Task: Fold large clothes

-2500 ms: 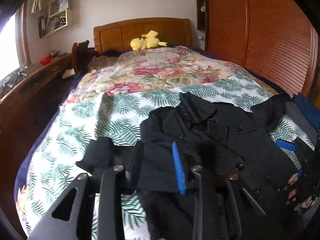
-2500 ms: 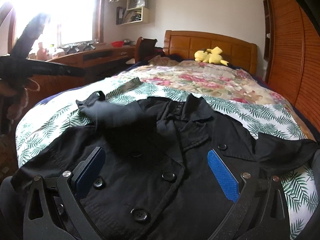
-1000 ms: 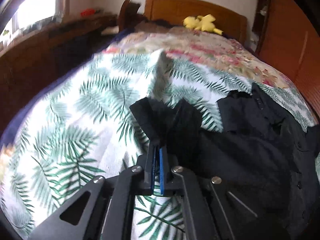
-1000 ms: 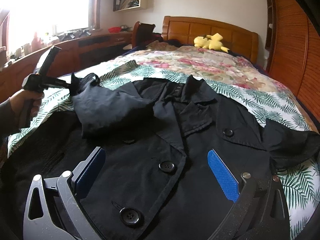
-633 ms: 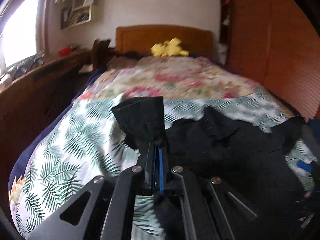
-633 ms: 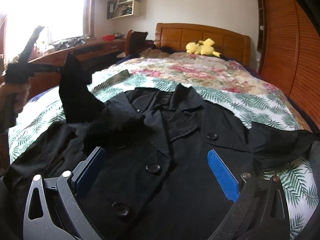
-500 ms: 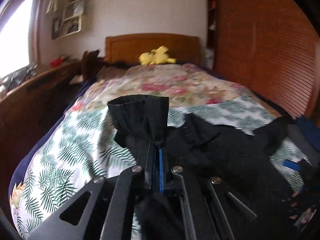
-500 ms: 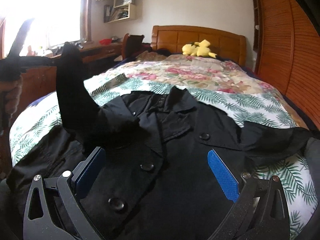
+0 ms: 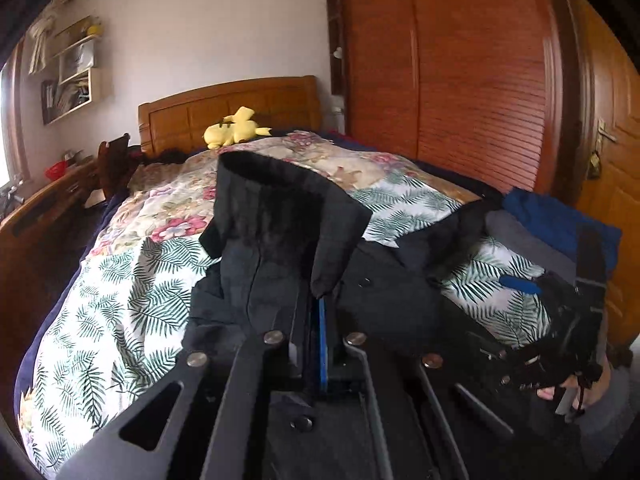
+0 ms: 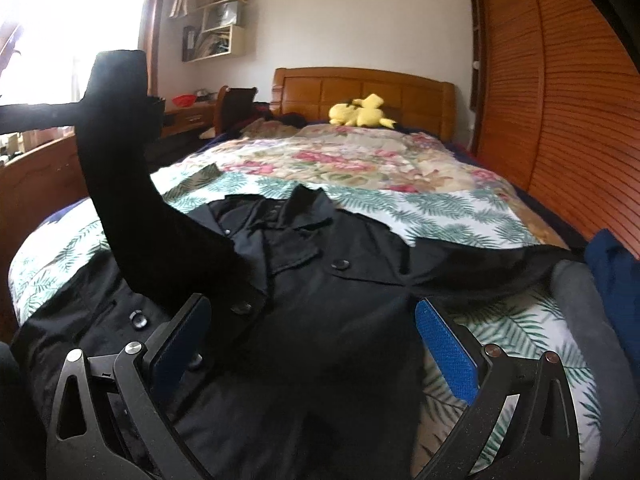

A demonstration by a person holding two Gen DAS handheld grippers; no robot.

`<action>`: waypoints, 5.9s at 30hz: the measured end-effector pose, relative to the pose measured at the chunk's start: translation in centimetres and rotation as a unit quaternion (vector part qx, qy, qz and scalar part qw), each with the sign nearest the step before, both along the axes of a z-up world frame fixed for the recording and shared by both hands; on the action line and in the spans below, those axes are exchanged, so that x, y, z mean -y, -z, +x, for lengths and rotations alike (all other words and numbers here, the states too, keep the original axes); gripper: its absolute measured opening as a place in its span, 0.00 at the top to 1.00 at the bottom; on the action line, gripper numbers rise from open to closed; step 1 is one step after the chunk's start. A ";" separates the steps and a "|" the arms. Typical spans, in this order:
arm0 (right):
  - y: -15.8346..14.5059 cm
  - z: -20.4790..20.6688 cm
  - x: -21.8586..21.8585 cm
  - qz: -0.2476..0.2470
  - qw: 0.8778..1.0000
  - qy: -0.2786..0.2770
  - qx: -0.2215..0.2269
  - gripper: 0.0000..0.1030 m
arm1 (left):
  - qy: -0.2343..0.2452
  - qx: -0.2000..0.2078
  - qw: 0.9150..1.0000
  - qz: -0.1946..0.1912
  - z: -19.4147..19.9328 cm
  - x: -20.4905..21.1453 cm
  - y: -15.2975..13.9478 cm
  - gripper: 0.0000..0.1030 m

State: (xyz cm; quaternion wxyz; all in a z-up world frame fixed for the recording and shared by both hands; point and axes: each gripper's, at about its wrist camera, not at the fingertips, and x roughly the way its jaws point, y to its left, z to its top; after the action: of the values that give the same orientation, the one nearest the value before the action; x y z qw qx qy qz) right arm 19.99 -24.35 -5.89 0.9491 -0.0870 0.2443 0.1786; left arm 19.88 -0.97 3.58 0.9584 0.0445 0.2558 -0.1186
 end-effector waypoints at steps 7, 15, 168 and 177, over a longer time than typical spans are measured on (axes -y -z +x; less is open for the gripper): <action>-1.1 -1.1 2.4 0.000 1.000 0.016 0.009 0.00 | 0.045 -0.001 0.999 -0.015 -2.4 2.3 0.2 0.85; -2.2 -1.2 4.1 0.023 0.999 0.027 0.012 0.00 | 0.046 0.020 0.998 -0.037 -4.1 2.0 0.8 0.73; 5.4 2.0 1.1 -0.001 0.990 -0.061 -0.124 0.41 | 0.018 -0.008 0.998 -0.066 1.8 -3.5 15.4 0.72; 4.1 13.3 9.3 -0.017 0.986 0.113 -0.119 0.31 | 0.037 -0.005 0.997 -0.068 1.3 -3.4 14.8 0.72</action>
State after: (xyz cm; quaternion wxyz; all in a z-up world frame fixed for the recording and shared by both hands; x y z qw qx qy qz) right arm 33.25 -33.66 -10.01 0.9258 -0.0530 0.3667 0.0756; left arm 21.16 2.44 -11.25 0.9529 -0.0116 0.2502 -0.1711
